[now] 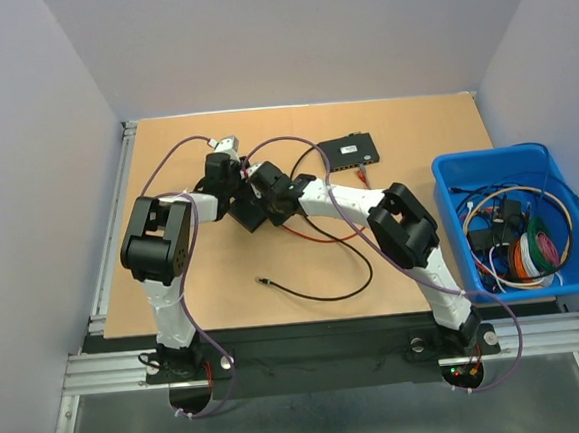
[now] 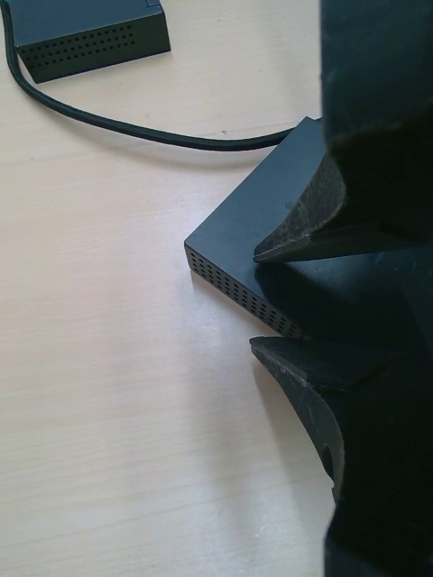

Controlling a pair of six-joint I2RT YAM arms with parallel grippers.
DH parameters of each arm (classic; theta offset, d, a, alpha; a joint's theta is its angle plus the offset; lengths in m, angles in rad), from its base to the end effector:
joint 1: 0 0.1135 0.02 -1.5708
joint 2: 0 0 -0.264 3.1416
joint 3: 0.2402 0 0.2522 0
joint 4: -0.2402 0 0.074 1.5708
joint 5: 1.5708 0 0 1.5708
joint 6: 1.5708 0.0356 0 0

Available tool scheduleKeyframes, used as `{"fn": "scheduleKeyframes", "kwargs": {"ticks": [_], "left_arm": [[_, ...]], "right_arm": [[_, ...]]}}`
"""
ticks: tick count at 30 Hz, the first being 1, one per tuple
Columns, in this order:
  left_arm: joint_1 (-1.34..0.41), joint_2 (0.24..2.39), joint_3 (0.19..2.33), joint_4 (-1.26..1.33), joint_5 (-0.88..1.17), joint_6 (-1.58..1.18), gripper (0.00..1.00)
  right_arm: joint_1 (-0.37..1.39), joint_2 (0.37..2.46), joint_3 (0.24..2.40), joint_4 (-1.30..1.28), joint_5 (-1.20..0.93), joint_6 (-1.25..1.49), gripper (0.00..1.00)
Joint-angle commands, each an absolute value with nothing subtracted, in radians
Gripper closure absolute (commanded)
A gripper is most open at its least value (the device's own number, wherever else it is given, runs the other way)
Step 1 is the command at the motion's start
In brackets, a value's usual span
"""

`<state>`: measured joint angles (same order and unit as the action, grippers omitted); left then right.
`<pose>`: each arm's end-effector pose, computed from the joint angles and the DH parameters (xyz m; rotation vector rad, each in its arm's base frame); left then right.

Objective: Insert the plug into the switch port

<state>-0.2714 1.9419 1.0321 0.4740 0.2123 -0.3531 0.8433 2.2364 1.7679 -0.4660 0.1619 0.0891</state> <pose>0.3950 -0.1177 0.1571 0.0553 2.0486 -0.6077 0.3325 0.3648 0.1763 -0.8574 2.3459 0.1887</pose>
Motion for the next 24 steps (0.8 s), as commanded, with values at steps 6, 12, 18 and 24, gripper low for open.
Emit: {"fn": "scheduleKeyframes", "kwargs": {"ticks": [6,12,18,24], "left_arm": [[-0.377,1.983,0.925,0.244,0.293,-0.394,0.57],[-0.377,1.983,0.916,0.244,0.293,-0.399,0.57],[-0.379,1.988,0.919,0.245,0.298,-0.399,0.57],[-0.379,1.99,0.917,0.249,0.299,-0.402,0.57]], "right_arm": [[0.802,2.231,1.852,-0.051,0.264,0.011,0.99],[0.804,2.122,1.593,0.328,0.25,0.011,1.0],[0.796,2.125,1.519,0.505,0.23,0.024,1.0],[0.779,2.115,1.512,0.592,0.175,0.028,1.0]]}}
